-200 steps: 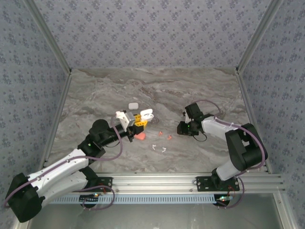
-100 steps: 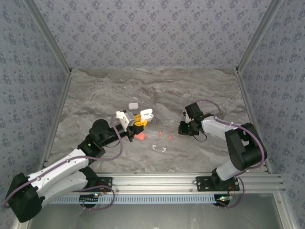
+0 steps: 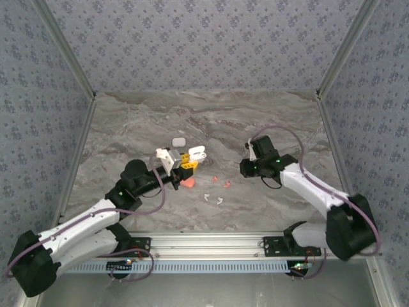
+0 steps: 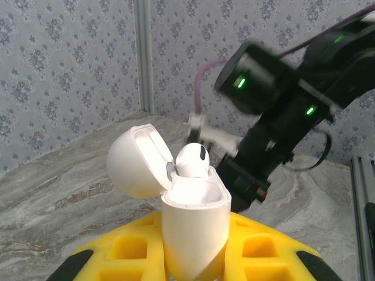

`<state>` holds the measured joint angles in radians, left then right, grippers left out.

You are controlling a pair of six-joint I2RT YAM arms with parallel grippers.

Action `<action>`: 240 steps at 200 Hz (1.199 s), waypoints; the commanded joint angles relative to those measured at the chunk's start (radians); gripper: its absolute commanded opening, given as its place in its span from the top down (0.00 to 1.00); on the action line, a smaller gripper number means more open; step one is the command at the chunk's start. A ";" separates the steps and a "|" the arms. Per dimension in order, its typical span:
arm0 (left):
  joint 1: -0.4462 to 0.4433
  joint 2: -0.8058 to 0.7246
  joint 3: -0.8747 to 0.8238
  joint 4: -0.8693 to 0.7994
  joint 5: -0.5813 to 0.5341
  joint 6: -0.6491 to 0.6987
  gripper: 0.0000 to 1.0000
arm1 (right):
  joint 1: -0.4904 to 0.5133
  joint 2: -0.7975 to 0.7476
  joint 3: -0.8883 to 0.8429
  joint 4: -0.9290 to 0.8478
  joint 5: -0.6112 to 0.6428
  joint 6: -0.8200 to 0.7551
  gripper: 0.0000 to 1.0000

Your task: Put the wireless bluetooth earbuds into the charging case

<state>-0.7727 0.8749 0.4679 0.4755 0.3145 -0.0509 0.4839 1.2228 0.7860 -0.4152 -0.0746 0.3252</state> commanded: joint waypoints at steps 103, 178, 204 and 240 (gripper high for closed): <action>-0.009 0.145 0.073 0.095 0.120 -0.040 1.00 | 0.487 -0.257 0.330 -0.113 0.372 -0.414 0.79; -0.014 0.169 0.090 0.094 0.149 -0.025 1.00 | 0.608 -0.098 0.458 -0.134 0.437 -0.526 0.78; -0.015 0.165 0.090 0.089 0.159 -0.018 1.00 | 0.608 -0.079 0.461 -0.128 0.429 -0.528 0.78; -0.017 0.162 0.086 0.094 0.170 -0.017 1.00 | 0.610 -0.059 0.469 -0.129 0.426 -0.526 0.78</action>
<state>-0.7818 1.0435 0.5232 0.5270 0.4541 -0.0795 1.0855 1.1507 1.2186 -0.5362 0.3309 -0.1848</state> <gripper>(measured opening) 0.187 0.219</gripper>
